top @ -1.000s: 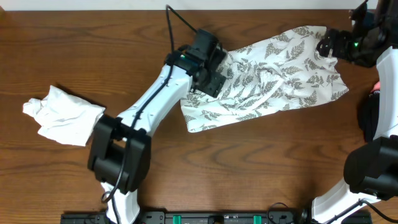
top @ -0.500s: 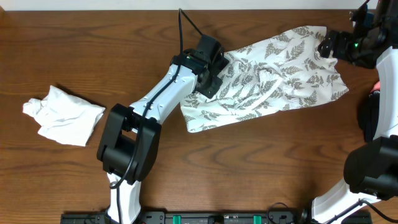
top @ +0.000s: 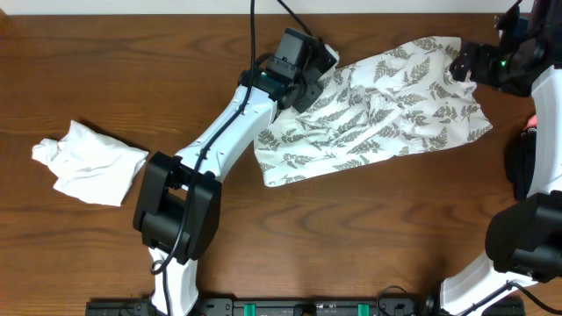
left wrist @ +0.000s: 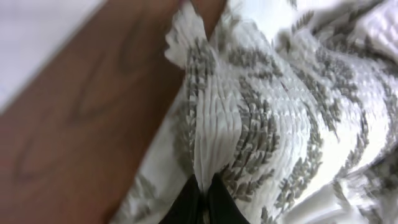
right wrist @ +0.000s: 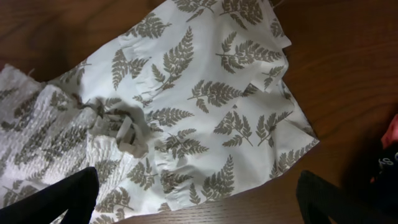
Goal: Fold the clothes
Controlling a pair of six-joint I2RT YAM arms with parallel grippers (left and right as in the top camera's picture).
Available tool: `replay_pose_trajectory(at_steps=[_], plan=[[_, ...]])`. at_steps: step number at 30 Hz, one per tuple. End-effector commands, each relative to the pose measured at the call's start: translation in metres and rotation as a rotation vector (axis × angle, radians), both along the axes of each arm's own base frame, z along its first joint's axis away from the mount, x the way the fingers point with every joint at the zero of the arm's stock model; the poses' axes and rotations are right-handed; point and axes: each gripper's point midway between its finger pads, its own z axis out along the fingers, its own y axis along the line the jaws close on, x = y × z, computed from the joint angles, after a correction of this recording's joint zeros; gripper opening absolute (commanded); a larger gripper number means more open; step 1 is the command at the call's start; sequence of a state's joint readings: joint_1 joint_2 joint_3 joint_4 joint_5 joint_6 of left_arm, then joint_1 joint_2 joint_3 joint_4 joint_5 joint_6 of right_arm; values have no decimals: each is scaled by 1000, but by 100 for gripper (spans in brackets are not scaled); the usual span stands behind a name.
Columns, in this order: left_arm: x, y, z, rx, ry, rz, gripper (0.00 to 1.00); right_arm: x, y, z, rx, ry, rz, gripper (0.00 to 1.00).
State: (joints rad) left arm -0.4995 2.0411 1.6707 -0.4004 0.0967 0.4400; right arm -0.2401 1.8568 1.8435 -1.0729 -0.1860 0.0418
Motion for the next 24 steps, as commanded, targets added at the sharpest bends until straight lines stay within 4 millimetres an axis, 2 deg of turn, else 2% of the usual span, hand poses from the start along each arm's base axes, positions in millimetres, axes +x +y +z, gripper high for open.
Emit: replay_pose_trajectory(at_steps=[1, 7, 13, 14, 15, 16, 17, 19, 20, 24], plan=[[14, -4, -9, 58, -64, -72, 6, 1, -3, 3, -3, -8, -15, 99], [25, -25, -38, 28, -82, -127, 6, -1, -2, 1, 0, 5, -15, 99], [23, -35, -84, 50, -36, -145, 6, -1, -2, 1, 0, 5, -15, 99], [21, -36, -88, 54, -27, -147, 9, -1, -2, 1, 0, 5, -15, 99], [20, -36, -93, 61, -20, -147, 17, -2, -2, 1, 1, 6, -15, 99], [20, -35, -94, 71, -20, -142, 35, -2, -2, 1, 1, 8, -15, 99], [21, -34, -93, 78, -27, -130, 45, -2, -2, 1, 1, 9, -15, 99], [28, -29, -74, 93, -71, -68, 90, -3, -2, 0, 2, 11, -15, 99], [31, -25, -60, 93, -98, -32, 98, -3, -2, 0, 2, 11, -15, 99], [32, -14, 11, -5, -162, 118, 98, -2, -2, -1, 2, 14, -15, 99]])
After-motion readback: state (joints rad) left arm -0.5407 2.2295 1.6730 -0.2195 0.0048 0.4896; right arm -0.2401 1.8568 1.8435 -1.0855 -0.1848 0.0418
